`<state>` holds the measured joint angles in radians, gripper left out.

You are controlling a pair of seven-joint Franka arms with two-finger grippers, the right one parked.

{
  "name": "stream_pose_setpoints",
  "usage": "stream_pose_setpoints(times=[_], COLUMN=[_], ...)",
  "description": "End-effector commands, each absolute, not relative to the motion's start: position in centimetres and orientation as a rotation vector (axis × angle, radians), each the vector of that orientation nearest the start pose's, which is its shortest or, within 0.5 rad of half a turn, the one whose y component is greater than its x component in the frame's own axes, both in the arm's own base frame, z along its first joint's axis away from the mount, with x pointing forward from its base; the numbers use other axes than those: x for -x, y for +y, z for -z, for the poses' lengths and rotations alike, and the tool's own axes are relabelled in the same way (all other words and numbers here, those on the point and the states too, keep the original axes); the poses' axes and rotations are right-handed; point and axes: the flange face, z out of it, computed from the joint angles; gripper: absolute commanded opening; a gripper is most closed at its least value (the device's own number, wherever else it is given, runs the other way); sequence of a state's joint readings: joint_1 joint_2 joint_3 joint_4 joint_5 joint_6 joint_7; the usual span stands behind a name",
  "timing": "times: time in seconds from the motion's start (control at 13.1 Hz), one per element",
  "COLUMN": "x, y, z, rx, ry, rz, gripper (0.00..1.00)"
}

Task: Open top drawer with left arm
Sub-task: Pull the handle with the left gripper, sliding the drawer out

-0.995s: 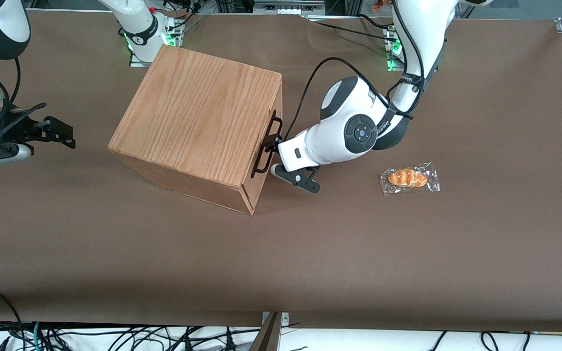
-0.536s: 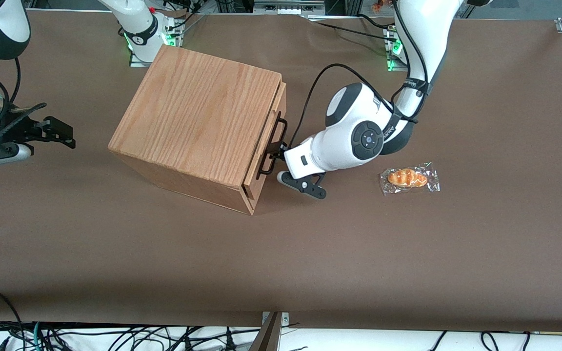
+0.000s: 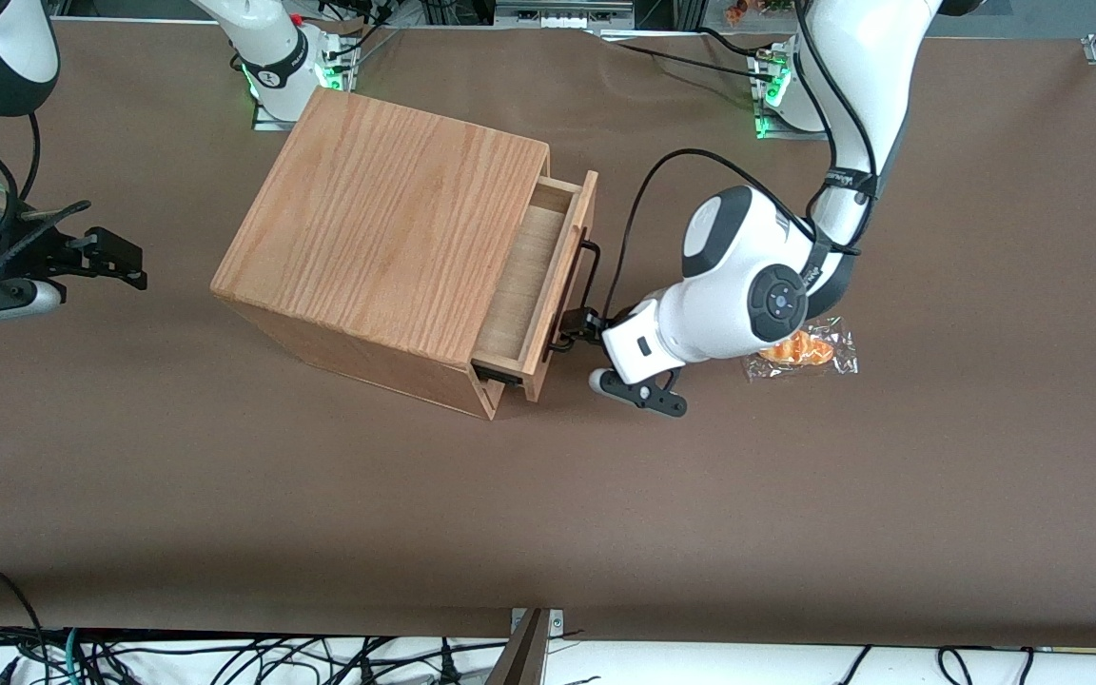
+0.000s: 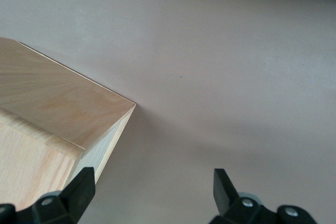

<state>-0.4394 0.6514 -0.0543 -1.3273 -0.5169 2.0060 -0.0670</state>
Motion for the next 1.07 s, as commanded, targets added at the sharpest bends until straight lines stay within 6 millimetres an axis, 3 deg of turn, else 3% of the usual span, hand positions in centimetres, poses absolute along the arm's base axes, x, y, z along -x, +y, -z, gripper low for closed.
stream_pose_setpoints(times=[0.0,0.31,0.99], x=[-65.0,-66.0,-66.9], y=[-35.8,-33.8,-31.6], z=[-36.6,-36.5,-36.3], rx=[3.623,3.627,3.630], ry=[0.343,0.291,0.235], rz=[-0.191,-0.190,-0.182], gripper=[1.00,1.00,1.00])
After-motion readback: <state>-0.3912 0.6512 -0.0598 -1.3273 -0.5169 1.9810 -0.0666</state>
